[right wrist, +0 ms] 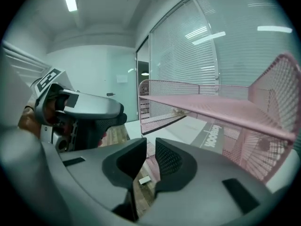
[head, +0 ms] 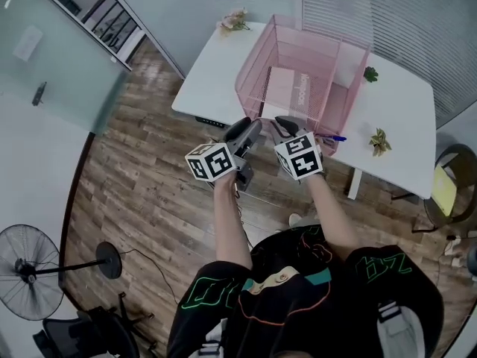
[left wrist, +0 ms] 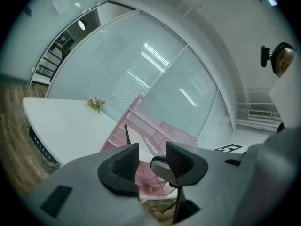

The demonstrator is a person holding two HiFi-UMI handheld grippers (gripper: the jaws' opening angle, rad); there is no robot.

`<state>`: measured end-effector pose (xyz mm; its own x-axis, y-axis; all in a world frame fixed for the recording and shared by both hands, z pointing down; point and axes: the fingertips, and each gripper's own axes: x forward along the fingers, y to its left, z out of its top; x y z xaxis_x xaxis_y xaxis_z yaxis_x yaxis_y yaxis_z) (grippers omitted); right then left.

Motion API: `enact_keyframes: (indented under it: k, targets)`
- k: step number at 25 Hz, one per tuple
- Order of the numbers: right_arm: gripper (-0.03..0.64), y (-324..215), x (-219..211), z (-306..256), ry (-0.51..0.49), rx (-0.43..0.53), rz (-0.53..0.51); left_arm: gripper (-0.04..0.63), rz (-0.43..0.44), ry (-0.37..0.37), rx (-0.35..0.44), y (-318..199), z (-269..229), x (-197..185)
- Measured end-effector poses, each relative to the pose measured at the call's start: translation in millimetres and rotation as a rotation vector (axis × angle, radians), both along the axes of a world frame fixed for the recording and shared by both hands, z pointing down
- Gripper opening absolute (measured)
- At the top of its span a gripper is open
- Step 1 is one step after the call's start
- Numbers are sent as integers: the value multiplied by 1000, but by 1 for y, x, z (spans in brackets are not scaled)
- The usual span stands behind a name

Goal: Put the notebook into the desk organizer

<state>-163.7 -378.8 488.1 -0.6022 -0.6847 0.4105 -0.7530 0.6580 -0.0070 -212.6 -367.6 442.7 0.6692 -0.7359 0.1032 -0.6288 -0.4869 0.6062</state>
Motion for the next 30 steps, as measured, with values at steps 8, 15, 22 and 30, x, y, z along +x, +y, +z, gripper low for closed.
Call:
enact_keyframes:
  k: [8,15,22,30]
  targets:
    - [6,14,-24,-86,-274,167,-143,-6,-339,-212,346,20,-87,-61]
    - [3,29,-44,-148,-431,254,-210,-5,-575,-419,464,61,-136,-106]
    - [3,42,-74,-169,-395,299,-256,-5,-769,-472,472,97,-150,-151]
    - [3,57,-87,-173,-345,337,-268,-5,-843,-498,426,118,-139,-171]
